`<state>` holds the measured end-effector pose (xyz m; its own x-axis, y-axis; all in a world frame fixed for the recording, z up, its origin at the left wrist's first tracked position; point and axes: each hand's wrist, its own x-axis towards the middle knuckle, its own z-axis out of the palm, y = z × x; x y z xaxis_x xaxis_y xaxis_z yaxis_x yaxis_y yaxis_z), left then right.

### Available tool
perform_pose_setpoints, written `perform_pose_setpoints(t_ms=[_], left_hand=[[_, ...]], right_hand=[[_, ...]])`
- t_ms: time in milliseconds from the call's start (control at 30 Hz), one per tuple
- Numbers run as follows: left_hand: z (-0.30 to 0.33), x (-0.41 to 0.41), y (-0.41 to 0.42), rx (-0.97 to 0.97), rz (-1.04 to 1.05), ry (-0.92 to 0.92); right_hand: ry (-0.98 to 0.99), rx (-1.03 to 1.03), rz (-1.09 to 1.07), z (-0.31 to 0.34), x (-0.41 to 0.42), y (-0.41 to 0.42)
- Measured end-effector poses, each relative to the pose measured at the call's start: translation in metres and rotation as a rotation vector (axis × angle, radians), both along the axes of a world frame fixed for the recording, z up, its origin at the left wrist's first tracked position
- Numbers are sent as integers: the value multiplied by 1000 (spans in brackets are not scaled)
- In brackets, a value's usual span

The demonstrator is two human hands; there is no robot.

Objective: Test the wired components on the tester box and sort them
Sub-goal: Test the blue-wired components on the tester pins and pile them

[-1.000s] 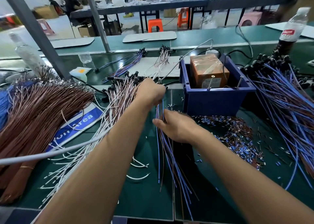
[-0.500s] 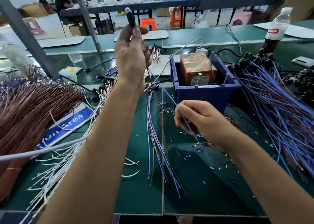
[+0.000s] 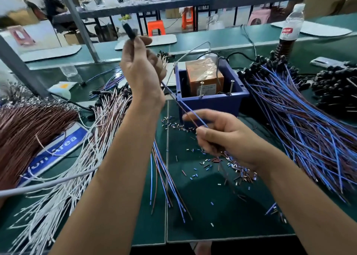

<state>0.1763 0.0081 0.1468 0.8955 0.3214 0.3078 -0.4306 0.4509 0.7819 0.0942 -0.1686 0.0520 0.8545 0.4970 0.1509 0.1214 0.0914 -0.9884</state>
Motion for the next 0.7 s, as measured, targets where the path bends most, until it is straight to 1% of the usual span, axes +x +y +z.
perform_pose_setpoints(t_ms=[100, 200, 267, 333, 400, 500, 567, 667, 700], left_hand=[[-16, -7, 2, 275, 37, -83], [-37, -18, -8, 600, 59, -211], [-52, -26, -18, 774, 79, -279], [-66, -33, -26, 890, 120, -357], [-74, -37, -31, 966, 163, -415], [-78, -37, -31, 997, 177, -470], [-81, -35, -29, 984, 183, -480], [-90, -31, -24, 963, 223, -468], [-94, -29, -22, 959, 242, -462]], right_hand=[[65, 171, 31, 3, 3, -20], [114, 352, 108, 4, 8, -36], [178, 509, 154, 3, 13, -45], [227, 672, 224, 2, 19, -52], [234, 784, 292, 0, 23, -57], [266, 907, 338, -9, 27, -62], [250, 903, 305, -16, 29, -63], [99, 647, 91, -22, 32, -62], [77, 574, 14, -23, 32, -61]])
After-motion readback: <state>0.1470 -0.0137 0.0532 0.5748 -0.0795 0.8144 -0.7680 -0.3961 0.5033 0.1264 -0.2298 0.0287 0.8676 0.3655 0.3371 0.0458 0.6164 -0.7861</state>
